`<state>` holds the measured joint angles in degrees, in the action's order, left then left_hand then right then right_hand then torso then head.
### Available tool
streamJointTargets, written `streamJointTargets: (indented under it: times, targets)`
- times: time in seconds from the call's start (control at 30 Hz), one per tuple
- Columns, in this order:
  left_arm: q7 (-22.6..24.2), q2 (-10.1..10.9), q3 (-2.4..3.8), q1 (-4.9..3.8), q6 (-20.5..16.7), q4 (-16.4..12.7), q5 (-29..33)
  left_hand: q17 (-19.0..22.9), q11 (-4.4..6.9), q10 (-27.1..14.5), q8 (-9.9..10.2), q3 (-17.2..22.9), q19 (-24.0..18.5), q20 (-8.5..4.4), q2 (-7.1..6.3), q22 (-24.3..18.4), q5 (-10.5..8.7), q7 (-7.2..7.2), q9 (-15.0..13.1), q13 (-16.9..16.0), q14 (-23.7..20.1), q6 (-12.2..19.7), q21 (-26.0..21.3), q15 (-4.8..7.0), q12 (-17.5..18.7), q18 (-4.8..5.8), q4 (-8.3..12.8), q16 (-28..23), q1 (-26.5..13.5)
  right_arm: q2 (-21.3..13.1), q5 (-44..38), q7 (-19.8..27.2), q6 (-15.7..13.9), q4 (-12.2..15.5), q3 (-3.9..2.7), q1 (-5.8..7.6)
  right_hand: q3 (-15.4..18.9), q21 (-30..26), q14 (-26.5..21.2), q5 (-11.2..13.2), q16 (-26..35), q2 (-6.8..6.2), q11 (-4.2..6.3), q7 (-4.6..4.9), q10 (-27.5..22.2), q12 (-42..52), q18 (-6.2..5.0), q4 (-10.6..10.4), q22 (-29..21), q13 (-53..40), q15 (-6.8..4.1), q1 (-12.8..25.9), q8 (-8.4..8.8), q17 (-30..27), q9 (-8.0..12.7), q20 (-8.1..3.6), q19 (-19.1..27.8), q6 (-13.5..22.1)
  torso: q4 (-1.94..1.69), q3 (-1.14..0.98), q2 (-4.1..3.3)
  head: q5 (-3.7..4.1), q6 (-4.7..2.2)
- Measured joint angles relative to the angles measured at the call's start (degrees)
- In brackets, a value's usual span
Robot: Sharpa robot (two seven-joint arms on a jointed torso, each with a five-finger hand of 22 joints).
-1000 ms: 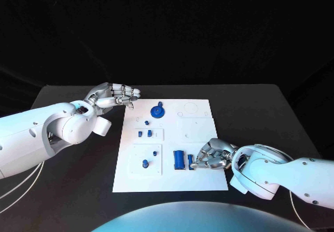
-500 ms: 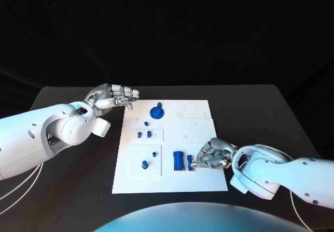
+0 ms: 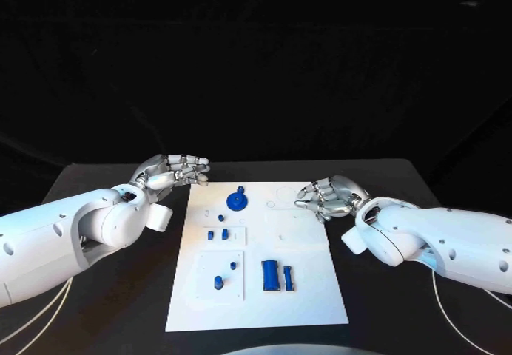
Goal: Assemble the parts on the task board
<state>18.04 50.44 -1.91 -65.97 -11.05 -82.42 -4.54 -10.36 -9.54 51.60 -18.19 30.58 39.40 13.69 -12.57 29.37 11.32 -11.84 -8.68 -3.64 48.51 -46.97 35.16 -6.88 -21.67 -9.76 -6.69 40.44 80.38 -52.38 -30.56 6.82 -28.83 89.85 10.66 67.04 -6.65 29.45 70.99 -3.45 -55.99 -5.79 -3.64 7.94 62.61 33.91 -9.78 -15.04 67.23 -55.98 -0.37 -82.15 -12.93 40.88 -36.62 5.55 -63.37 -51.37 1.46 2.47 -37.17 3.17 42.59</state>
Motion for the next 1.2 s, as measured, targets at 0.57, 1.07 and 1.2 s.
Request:
streamJointTargets:
  times: [0.57,1.07,1.2]
  targets:
    - [7.25,-7.84,-0.04,1.79,-3.95,12.09,9.77,6.29,2.81,-19.81,8.47,-13.77,-16.65,-4.00,5.62,-20.99,-4.70,6.30,3.91,1.56,-21.29,19.79,-27.07,1.01,17.08,4.15,1.77,-30.08,-9.75,12.59,19.29,15.57,1.16,-23.01,-1.47,0.51,-5.60,-27.25,-38.00,1.34,44.91,0.09,-1.31,-1.15,-16.84,-29.36,3.63,6.46,-43.68,47.28,4.11,10.22,9.03,-28.63,21.13,1.95,32.07,21.11,-0.10,-0.48,1.53,-1.13,-6.11]
    - [8.15,-6.43,1.27,4.42,-16.04,-0.80,8.15,10.04,9.02,-49.08,17.25,-29.12,-37.47,-13.00,12.01,-28.69,-10.65,11.44,8.30,3.44,-46.28,44.83,-34.41,6.48,21.02,8.54,6.41,-39.42,-67.58,8.93,24.52,18.07,-6.84,-5.32,-8.77,-5.15,5.48,-28.95,-68.39,3.01,54.95,5.36,3.27,-7.43,-58.92,-33.31,8.71,14.58,-65.40,55.29,0.64,68.43,12.51,-39.92,35.43,-4.95,60.87,49.01,-1.29,-2.21,5.43,-3.09,-8.12]
    - [8.83,-6.08,1.56,5.23,-21.71,-4.40,7.29,10.17,9.23,-50.05,17.56,-29.63,-38.17,-13.28,12.30,-29.04,-10.90,11.53,8.46,3.50,-47.13,45.69,-34.56,6.70,21.30,8.53,6.61,-39.79,-73.76,8.10,26.82,19.42,-10.04,-1.72,-10.11,-6.32,5.95,-29.17,-69.47,3.01,55.30,5.59,3.59,-7.61,-60.64,-33.54,8.99,14.74,-66.28,55.63,0.57,75.11,12.51,-40.39,36.01,-5.34,61.88,49.89,-1.40,-2.38,5.77,-3.16,-8.18]
